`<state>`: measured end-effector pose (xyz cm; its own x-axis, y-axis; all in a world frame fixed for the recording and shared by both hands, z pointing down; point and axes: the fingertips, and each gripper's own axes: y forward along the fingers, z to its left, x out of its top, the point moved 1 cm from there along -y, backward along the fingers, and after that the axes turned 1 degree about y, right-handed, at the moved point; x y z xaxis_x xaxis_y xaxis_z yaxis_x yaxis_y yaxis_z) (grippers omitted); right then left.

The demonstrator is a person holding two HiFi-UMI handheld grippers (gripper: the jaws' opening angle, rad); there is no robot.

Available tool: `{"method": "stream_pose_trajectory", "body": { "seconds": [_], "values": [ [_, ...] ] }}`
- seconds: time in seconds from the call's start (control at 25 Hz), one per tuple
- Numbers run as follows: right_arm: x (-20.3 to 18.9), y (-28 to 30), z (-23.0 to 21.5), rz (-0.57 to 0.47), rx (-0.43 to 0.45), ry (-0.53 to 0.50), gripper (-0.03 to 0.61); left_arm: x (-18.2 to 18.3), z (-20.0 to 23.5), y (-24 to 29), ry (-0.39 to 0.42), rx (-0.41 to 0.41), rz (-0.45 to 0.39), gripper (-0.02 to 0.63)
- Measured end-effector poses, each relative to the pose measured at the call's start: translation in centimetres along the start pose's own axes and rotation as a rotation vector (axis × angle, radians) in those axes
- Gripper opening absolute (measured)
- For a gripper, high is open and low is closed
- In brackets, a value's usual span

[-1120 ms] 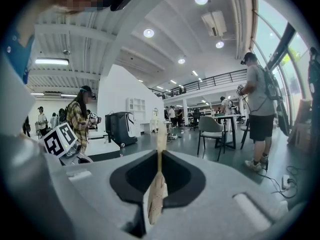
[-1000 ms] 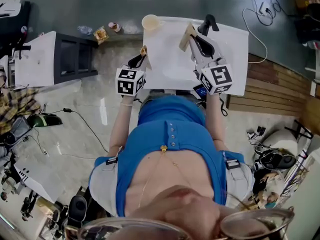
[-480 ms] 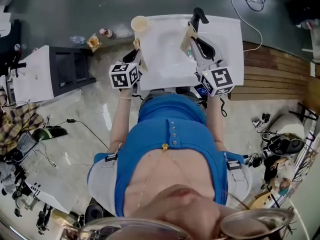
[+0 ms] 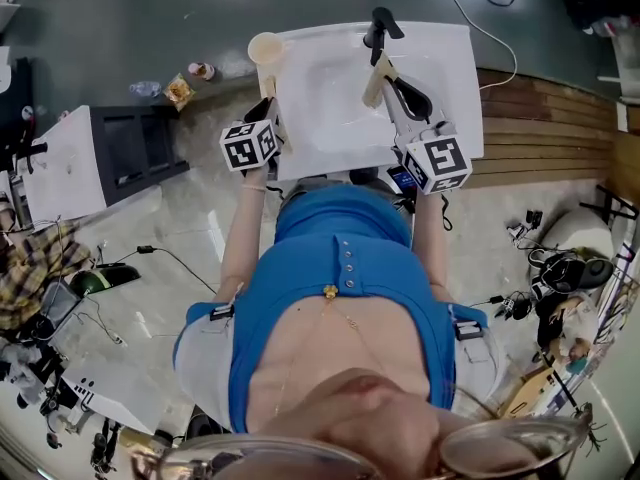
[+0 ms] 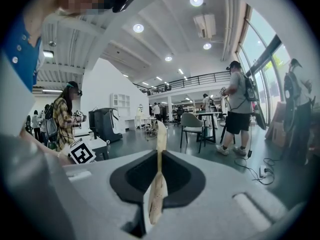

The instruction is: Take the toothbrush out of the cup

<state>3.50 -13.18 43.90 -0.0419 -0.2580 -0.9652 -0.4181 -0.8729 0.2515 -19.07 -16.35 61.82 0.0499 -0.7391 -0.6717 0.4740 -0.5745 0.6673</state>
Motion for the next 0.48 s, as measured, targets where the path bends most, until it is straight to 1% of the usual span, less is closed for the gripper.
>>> {"method": "stream_pose_trajectory", "body": {
  "seconds": [0.48],
  "values": [
    [-1.0,-2.4,-2.2,0.025,-0.091,0.022,0.025,-2.2,1.3,3.8,-0.041,0.025,0.065,0.046]
  ]
}}
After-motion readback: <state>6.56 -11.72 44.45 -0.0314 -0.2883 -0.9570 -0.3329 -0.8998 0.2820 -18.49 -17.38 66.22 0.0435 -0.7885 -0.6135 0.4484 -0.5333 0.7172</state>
